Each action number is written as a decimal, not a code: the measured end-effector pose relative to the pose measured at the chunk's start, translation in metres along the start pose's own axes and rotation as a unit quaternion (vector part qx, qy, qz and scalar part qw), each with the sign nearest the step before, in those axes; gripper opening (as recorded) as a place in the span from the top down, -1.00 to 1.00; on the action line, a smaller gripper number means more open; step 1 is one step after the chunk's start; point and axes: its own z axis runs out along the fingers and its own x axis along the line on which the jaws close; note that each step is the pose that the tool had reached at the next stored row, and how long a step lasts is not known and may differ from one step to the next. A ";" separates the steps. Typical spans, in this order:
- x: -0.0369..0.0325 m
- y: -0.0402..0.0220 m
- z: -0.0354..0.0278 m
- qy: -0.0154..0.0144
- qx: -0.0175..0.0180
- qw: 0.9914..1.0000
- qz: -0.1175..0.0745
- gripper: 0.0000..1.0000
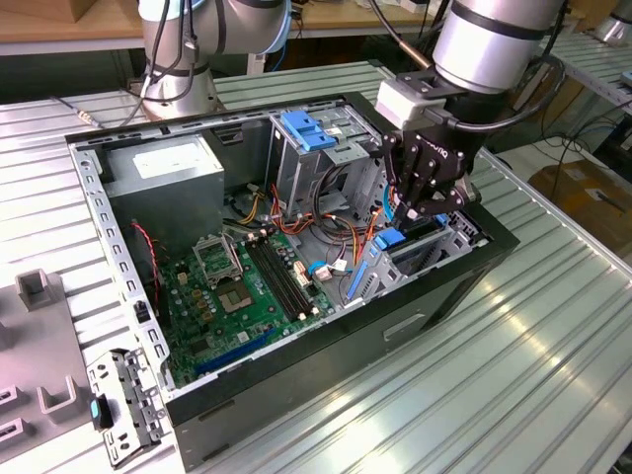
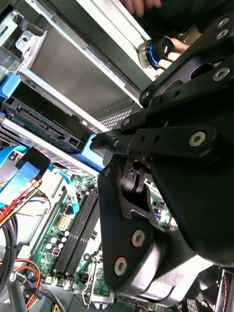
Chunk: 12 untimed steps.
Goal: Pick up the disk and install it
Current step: 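Insert the disk into the insertion slot, then insert the first disk wire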
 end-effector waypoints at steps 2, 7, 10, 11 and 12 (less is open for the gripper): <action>0.0000 0.0000 0.0001 0.000 0.000 1.000 0.000 0.79; 0.0001 0.0000 0.0000 0.000 0.000 1.000 0.000 0.79; 0.0002 0.0000 0.0001 0.000 0.000 1.000 0.000 0.79; 0.0002 0.0000 0.0001 0.000 0.000 1.000 0.000 0.79; 0.0003 0.0000 0.0001 0.000 0.000 1.000 0.000 0.79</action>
